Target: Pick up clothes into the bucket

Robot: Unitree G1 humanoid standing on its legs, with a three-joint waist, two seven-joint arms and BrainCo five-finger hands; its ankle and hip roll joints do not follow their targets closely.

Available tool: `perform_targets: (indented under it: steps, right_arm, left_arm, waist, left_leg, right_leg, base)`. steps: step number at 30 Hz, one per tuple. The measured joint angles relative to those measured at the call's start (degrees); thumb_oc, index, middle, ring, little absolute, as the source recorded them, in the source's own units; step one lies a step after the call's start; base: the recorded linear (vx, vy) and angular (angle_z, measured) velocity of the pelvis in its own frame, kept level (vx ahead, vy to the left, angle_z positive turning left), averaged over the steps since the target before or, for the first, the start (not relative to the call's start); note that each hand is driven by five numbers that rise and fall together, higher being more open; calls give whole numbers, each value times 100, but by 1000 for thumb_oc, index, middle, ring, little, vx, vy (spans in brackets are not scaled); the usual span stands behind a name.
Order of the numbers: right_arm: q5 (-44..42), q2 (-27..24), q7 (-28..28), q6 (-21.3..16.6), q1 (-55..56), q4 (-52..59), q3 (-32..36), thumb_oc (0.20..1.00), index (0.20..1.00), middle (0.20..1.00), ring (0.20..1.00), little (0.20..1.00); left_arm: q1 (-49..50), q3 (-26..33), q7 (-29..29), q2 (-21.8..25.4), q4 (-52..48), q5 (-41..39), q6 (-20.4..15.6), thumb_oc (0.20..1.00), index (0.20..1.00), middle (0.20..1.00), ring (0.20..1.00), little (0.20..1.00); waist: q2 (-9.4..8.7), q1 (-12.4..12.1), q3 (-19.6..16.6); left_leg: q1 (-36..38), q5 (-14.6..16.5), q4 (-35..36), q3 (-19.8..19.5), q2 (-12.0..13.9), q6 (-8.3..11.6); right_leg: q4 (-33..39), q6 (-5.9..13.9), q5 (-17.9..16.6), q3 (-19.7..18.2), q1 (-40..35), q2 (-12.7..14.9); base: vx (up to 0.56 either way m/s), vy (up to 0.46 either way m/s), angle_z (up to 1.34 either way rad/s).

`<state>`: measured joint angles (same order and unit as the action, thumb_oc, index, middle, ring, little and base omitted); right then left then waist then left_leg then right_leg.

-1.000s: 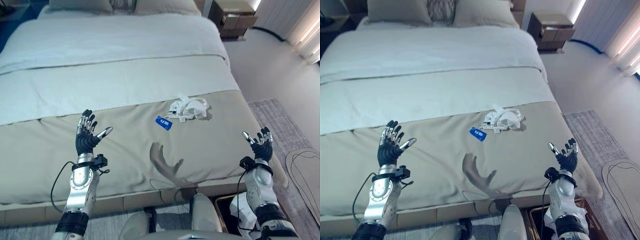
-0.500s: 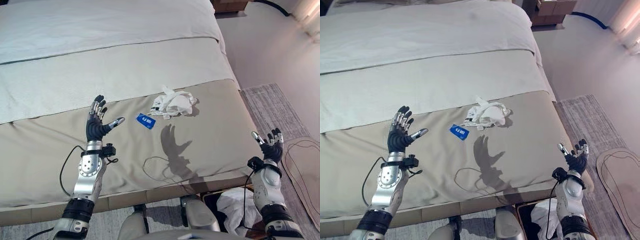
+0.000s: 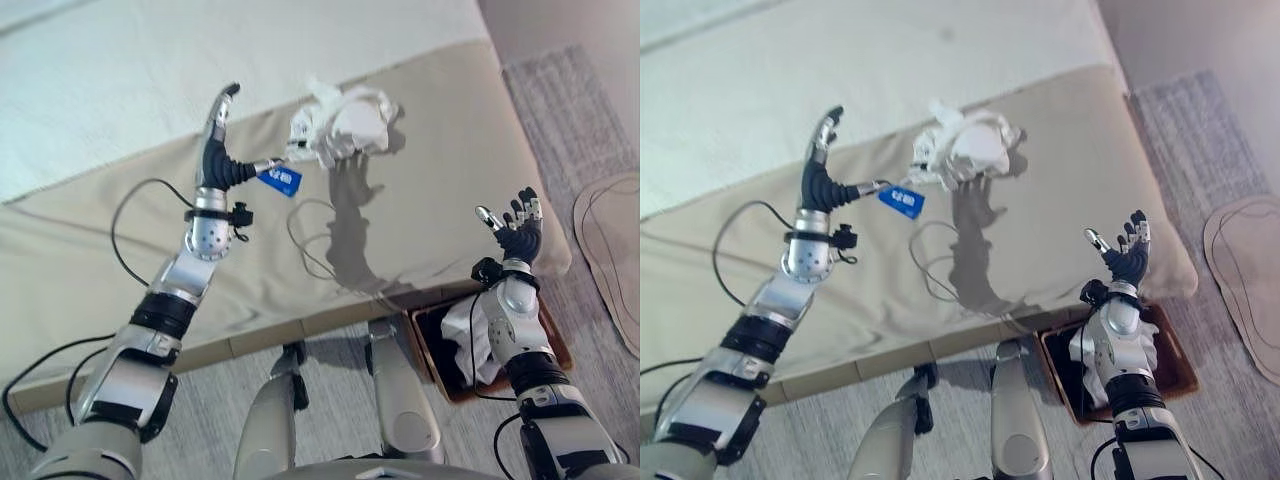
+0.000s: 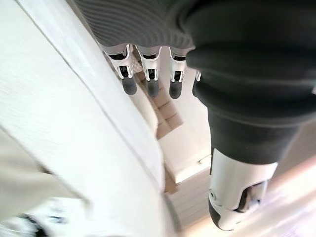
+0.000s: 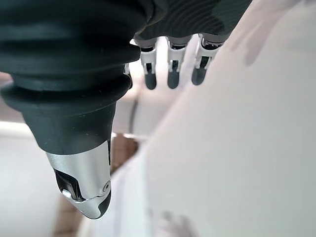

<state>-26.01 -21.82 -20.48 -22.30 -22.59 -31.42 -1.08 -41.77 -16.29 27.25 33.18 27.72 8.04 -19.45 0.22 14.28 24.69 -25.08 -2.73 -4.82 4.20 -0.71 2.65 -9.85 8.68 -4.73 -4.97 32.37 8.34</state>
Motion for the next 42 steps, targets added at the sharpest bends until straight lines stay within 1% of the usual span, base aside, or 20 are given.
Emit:
perform_targets:
  steps: [1, 5, 6, 7, 9, 10, 14, 17, 18, 23, 24, 26, 29, 31, 33, 40, 42]
  right_arm:
    - [6, 4, 5, -1, 3, 17, -31, 1000, 1000, 1000, 1000, 1000]
    - [5, -4, 5, -44, 151, 73, -44, 1000, 1000, 1000, 1000, 1000]
    - [3, 6, 8, -69, 188, 77, -46, 1000, 1000, 1000, 1000, 1000]
    - [1, 13, 12, -112, 247, 82, -60, 1000, 1000, 1000, 1000, 1000]
    - [-6, 14, 13, -132, 292, 76, -70, 1000, 1000, 1000, 1000, 1000]
    - [-17, 14, 14, -197, 346, 72, -72, 1000, 1000, 1000, 1000, 1000]
    - [-68, 10, 95, -308, 473, 44, -106, 1000, 1000, 1000, 1000, 1000]
    - [-74, 13, 179, -360, 587, 9, -213, 1000, 1000, 1000, 1000, 1000]
    - [-77, 10, 251, -382, 699, 0, -212, 1000, 1000, 1000, 1000, 1000]
    - [-269, 33, 362, -405, 941, -133, -207, 1000, 1000, 1000, 1000, 1000]
    - [-291, 33, 379, -424, 966, -140, -203, 1000, 1000, 1000, 1000, 1000]
    - [-309, 34, 414, -458, 978, -135, -199, 1000, 1000, 1000, 1000, 1000]
    - [-426, 37, 505, -483, 985, -134, -200, 1000, 1000, 1000, 1000, 1000]
    - [-452, 43, 525, -488, 988, -112, -204, 1000, 1000, 1000, 1000, 1000]
    - [-481, 41, 578, -492, 991, -86, -209, 1000, 1000, 1000, 1000, 1000]
    - [-521, 41, 665, -505, 1003, 208, -210, 1000, 1000, 1000, 1000, 1000]
    - [-521, 40, 691, -524, 1027, 315, -207, 1000, 1000, 1000, 1000, 1000]
  left_arm:
    - [-95, -12, 102, 83, 132, 150, 84, 1000, 1000, 1000, 1000, 1000]
    - [-401, -103, 396, 207, 497, 623, 297, 1000, 1000, 1000, 1000, 1000]
    - [-487, -158, 465, 225, 617, 721, 311, 1000, 1000, 1000, 1000, 1000]
    - [-636, -235, 581, 267, 817, 884, 414, 1000, 1000, 1000, 1000, 1000]
    - [-704, -277, 688, 348, 878, 944, 513, 1000, 1000, 1000, 1000, 1000]
    - [-794, -322, 783, 394, 1028, 1095, 557, 1000, 1000, 1000, 1000, 1000]
    - [-1343, -729, 934, 637, 1530, 1366, 766, 1000, 1000, 1000, 1000, 1000]
    - [-1552, -882, 972, 731, 1719, 1388, 810, 1000, 1000, 1000, 1000, 1000]
    - [-1654, -1034, 1004, 818, 1722, 1448, 858, 1000, 1000, 1000, 1000, 1000]
    - [-1892, -1225, 1084, 923, 1726, 1810, 910, 1000, 1000, 1000, 1000, 1000]
    - [-1997, -1426, 1114, 1036, 1730, 1843, 919, 1000, 1000, 1000, 1000, 1000]
    - [-2193, -1532, 1124, 1116, 1751, 2025, 956, 1000, 1000, 1000, 1000, 1000]
    - [-2745, -2066, 1107, 1177, 2070, 2058, 1036, 1000, 1000, 1000, 1000, 1000]
    - [-2977, -2196, 1050, 1178, 2160, 2110, 1038, 1000, 1000, 1000, 1000, 1000]
    - [-3390, -2512, 976, 1180, 2424, 2222, 1026, 1000, 1000, 1000, 1000, 1000]
    - [-3443, -2592, 731, 1247, 2642, 2256, 1024, 1000, 1000, 1000, 1000, 1000]
    - [-3493, -2710, 627, 1274, 2817, 2252, 1026, 1000, 1000, 1000, 1000, 1000]
  waist:
    - [0, 67, 118]
    - [-3, 258, 324]
    - [-2, 267, 332]
    - [-8, 309, 338]
    - [-25, 376, 357]
    - [-33, 403, 363]
    - [-42, 471, 368]
    - [-59, 542, 377]
    - [-60, 550, 378]
    - [-61, 612, 378]
    - [-61, 646, 378]
    - [-61, 694, 377]
    - [-64, 698, 376]
    - [-64, 723, 376]
    - [-64, 743, 374]
    - [-64, 819, 374]
    - [-64, 832, 374]
  left_leg:
    - [-108, -11, -43, -1, -1, -15]
    - [-337, -19, -91, 10, 15, -24]
    - [-366, -19, -100, 4, 13, -27]
    - [-439, -21, -101, 6, 16, -28]
    - [-486, -21, -107, 19, 21, -28]
    - [-503, -21, -98, 32, 28, -28]
    - [-728, -21, -149, 33, 42, -27]
    - [-804, -20, -178, 42, 54, -26]
    - [-832, -20, -183, 50, 57, -27]
    - [-877, -20, -199, 66, 55, -27]
    - [-899, -20, -207, 69, 50, -27]
    - [-955, -18, -229, 86, 47, -26]
    - [-1015, -18, -244, 158, 45, -26]
    - [-1064, -18, -274, 170, 45, -25]
    - [-1158, -18, -293, 187, 29, -25]
    - [-1316, -16, -295, 229, 24, -22]
    - [-1396, -16, -299, 283, 20, -22]
  right_leg:
    - [-70, 0, 0, -11, 120, -4]
    - [-167, 0, 3, -22, 383, -24]
    - [-200, -2, 9, -22, 432, -25]
    - [-207, -5, 18, -25, 498, -29]
    - [-210, -5, 17, -37, 552, -36]
    - [-232, -5, 18, -53, 594, -48]
    - [-300, -19, 28, -60, 834, -69]
    - [-375, -21, 30, -71, 944, -84]
    - [-405, -21, 31, -74, 983, -90]
    - [-448, -23, 32, -95, 1056, -101]
    - [-472, -24, 33, -103, 1086, -97]
    - [-474, -25, 33, -120, 1147, -94]
    - [-511, -25, 33, -193, 1248, -101]
    - [-543, -25, 33, -204, 1305, -101]
    - [-589, -26, 32, -226, 1418, -109]
    - [-639, -27, 31, -262, 1630, -128]
    - [-653, -28, 30, -317, 1740, -133]
  base:
    - [0, 0, 0]
    - [-3, -34, -1]
    - [0, 0, 0]
    - [0, 0, 0]
    - [32, -39, -4]
    - [19, -22, -5]
    - [16, -16, -1]
    - [8, -5, -1]
    - [12, -4, -3]
    - [0, 0, 0]
    - [0, 0, 0]
    - [0, 0, 0]
    - [-1, -10, -8]
    - [2, 2, -3]
    - [3, 4, -2]
    - [5, 2, -2]
    - [15, -5, -7]
